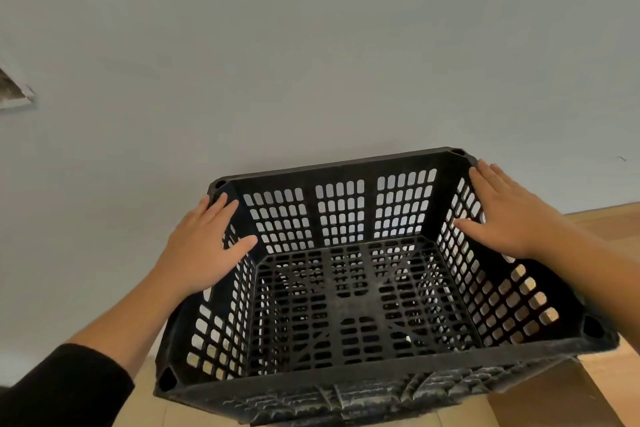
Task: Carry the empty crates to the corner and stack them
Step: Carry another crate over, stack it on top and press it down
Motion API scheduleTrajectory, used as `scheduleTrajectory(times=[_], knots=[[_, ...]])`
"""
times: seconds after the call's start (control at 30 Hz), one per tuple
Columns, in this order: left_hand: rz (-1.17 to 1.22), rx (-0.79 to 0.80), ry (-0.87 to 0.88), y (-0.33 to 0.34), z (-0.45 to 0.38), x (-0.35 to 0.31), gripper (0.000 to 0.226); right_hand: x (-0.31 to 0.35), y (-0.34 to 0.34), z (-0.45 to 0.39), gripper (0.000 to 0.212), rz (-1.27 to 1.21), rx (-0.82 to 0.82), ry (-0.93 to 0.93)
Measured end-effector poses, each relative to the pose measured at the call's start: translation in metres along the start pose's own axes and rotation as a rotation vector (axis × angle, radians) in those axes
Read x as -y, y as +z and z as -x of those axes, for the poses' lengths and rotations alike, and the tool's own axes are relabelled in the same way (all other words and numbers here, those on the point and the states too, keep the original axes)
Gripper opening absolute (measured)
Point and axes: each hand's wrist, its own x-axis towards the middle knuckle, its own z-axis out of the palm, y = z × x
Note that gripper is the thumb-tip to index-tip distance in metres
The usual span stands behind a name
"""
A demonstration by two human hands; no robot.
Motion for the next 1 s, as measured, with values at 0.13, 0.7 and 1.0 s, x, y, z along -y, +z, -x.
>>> scheduleTrajectory(times=[0.13, 0.7, 1.0], knots=[[-0.046, 0.006, 0.006, 0.0, 0.003, -0.001, 0.09, 0.002, -0.003, 0.003, 0.104, -0.01, 0.002, 0.011], [-0.005, 0.052, 0.127, -0.027, -0.051, -0.09, 0.09, 0.132, -0.035, -0.051, 0.085, -0.074, -0.03, -0.226], [0.04, 0.048, 0.117, 0.004, -0.085, -0.14, 0.097, 0.165, -0.003, -0.077, 0.094, -0.011, -0.004, -0.152]])
